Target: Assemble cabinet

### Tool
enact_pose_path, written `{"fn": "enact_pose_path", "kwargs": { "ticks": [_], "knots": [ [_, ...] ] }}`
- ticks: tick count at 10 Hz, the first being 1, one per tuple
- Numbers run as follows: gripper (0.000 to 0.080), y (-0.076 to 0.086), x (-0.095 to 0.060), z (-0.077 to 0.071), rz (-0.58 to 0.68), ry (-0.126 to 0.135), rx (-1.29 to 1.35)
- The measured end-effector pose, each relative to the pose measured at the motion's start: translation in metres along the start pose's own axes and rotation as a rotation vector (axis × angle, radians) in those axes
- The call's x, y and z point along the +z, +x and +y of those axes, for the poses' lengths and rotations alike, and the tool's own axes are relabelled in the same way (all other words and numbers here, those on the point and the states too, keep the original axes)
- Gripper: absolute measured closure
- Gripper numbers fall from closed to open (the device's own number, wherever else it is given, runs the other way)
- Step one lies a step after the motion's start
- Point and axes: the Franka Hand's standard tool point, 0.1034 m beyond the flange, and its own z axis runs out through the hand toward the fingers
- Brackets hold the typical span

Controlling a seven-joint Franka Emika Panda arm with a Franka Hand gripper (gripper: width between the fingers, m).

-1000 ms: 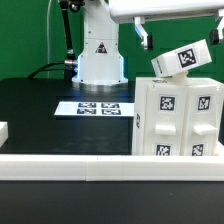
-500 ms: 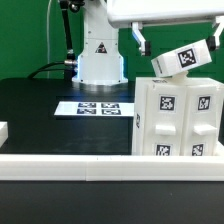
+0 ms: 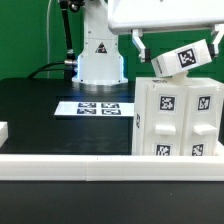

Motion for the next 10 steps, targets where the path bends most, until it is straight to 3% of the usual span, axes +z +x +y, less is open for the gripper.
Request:
{"fn": "enact_pose_path", "kwargs": {
  "ticks": [2, 3, 4, 10],
  "knots": [
    [0.0030, 0.0005, -0.0003, -0.0005, 0.001, 0.000, -0.001],
    [0.0210, 0.0005, -0.0003, -0.0003, 0.001, 0.000, -0.001],
    [0.0235, 0.0005, -0.0002, -0.0003, 0.001, 0.000, -0.001],
    [0.0235, 0.0003, -0.0001, -0.0001, 0.000, 0.002, 0.026]
  ]
}}
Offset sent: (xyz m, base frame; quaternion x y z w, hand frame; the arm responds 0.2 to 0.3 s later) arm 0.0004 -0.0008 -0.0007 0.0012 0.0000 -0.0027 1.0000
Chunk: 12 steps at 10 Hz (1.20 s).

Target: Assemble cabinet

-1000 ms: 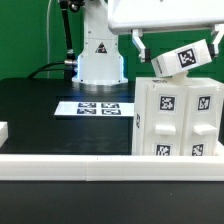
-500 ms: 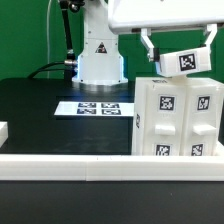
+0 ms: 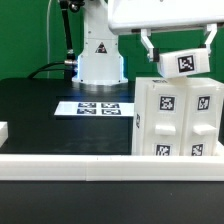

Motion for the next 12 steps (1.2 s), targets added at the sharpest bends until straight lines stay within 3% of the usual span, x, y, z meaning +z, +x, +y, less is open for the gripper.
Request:
{"fn": "enact_pose_path", "kwargs": {
  "ticks": [1, 4, 12],
  "knots": [
    [0.0235, 0.0001, -0.0001, 0.0001, 0.000, 0.002, 0.039],
    [0.0235, -0.0016, -0.0008, -0.0010, 0.023, 0.022, 0.476],
    [0.0235, -0.0047, -0.0004, -0.0011, -0.027, 0.101, 1.441]
  ]
}}
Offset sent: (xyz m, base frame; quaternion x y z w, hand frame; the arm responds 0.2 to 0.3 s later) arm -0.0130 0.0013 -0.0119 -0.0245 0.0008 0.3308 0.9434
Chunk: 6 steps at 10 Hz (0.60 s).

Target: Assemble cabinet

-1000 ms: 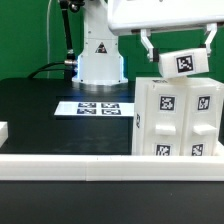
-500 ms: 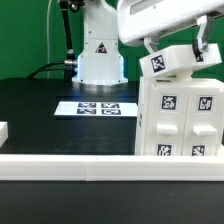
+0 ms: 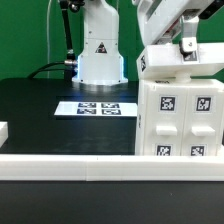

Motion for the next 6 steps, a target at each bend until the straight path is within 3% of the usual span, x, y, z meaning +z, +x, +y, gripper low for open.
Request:
{"fn": "enact_pose_path", "kwargs": {
  "ticks": [3, 5, 6],
  "knots": [
    [0.0236, -0.0017, 0.0001, 0.0004, -0.010, 0.003, 0.220],
    [0.0041, -0.0017, -0.0005, 0.0000, -0.011, 0.003, 0.182],
    [0.0041, -0.0009, -0.0034, -0.0024, -0.012, 0.007, 0.165]
  ]
}}
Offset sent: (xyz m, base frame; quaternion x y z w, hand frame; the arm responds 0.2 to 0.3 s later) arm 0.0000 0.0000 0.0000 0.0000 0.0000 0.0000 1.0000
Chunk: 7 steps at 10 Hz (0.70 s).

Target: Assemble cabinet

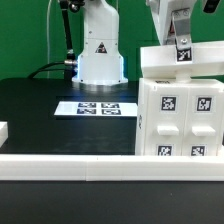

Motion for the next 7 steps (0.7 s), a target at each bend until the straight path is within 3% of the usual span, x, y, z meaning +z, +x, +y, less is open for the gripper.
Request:
{"fn": "enact_pose_path", "kwargs": {
  "ticks": [2, 4, 6, 7],
  "knots": [
    [0.0002, 0.000, -0.011, -0.007, -0.013, 0.005, -0.054],
    [0.0002, -0.003, -0.025, -0.016, -0.025, 0.030, -0.091],
    [0.0002, -0.002, -0.024, -0.015, -0.023, 0.028, -0.092],
    [0.0002, -0.005, -0.023, -0.013, -0.032, 0.006, -0.106]
  ]
}}
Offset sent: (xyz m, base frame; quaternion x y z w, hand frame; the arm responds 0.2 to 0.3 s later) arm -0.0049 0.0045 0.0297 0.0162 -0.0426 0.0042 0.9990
